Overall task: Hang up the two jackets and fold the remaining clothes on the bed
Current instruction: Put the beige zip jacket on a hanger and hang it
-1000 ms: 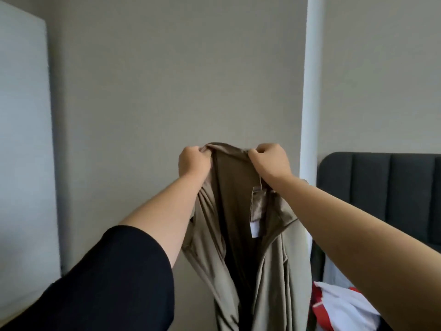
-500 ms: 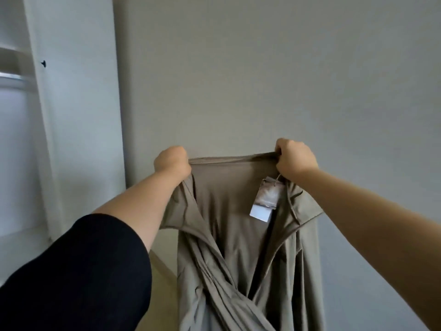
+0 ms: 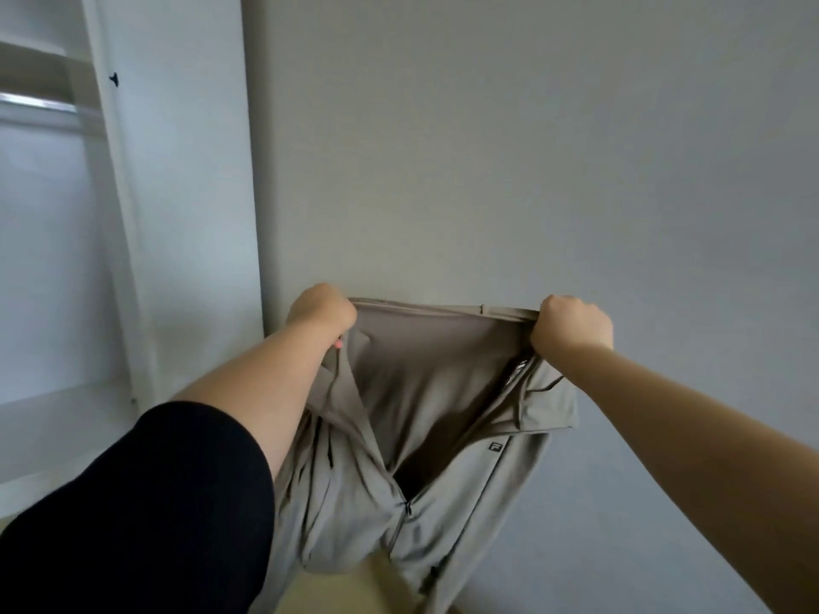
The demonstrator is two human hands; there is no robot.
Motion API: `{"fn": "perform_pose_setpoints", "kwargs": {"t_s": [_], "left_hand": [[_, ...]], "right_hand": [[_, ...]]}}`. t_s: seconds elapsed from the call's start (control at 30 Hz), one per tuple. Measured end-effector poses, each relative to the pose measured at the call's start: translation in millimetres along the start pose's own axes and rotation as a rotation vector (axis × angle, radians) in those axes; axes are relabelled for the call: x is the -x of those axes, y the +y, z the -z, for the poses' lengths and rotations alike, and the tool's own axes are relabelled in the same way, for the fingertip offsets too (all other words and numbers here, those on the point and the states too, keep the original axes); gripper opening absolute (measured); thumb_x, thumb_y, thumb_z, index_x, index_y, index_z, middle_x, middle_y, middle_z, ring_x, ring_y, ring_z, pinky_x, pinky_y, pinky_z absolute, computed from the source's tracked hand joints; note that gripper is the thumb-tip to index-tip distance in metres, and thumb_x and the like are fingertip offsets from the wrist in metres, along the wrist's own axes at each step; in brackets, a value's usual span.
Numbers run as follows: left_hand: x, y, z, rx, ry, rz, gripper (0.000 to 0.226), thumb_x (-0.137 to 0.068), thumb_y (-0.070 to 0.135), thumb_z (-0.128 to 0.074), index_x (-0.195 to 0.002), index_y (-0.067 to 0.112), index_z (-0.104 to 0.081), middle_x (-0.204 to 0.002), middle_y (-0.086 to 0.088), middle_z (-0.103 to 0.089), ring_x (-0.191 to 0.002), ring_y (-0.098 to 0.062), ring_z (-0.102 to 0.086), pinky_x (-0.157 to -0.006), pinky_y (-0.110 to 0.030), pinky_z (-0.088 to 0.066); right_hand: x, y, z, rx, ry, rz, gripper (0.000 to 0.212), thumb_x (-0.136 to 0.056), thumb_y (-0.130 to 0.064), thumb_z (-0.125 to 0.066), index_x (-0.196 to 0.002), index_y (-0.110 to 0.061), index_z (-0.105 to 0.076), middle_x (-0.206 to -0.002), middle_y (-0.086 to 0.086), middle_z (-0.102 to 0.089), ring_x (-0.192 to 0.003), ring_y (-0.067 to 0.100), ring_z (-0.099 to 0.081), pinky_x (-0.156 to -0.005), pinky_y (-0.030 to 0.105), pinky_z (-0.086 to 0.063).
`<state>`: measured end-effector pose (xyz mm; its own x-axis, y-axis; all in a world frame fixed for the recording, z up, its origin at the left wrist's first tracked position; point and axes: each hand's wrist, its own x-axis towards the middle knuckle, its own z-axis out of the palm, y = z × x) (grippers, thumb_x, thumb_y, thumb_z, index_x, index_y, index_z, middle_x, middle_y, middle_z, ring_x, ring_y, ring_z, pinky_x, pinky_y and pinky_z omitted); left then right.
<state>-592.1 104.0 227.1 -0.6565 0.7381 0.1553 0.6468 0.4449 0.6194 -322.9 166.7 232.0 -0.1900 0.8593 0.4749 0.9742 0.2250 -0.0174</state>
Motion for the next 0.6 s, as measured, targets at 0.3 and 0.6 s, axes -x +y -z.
{"fn": "perform_pose_setpoints", "kwargs": {"t_s": [0.3, 0.6], "left_hand": [[117, 46, 61, 0.911, -0.182, 0.172, 0.014, -0.097, 0.006, -0.026, -0.097, 0.000, -0.039, -0.073, -0.015, -0.047, -0.057, -0.025, -0.052, -0.027, -0.027, -0.043], [166, 41, 66, 0.205, -0.105, -0.120, 0.014, -0.086, -0.004, -0.044, -0.076, -0.001, -0.052, -0.082, -0.019, -0.053, -0.074, -0.031, -0.057, -0.059, -0.032, -0.048]], "right_hand": [[71, 30, 100, 0.025, 0.084, -0.029, 0.013, -0.085, -0.005, -0.045, -0.076, -0.012, -0.050, -0.086, 0.010, -0.059, -0.080, 0.031, -0.055, -0.064, 0.030, -0.039], [107, 58, 143, -0.678, 0.100, -0.122, 0.024, -0.076, 0.010, -0.039, -0.076, 0.003, -0.061, -0.074, 0.016, -0.052, -0.072, 0.027, -0.046, -0.061, 0.028, -0.037]]}}
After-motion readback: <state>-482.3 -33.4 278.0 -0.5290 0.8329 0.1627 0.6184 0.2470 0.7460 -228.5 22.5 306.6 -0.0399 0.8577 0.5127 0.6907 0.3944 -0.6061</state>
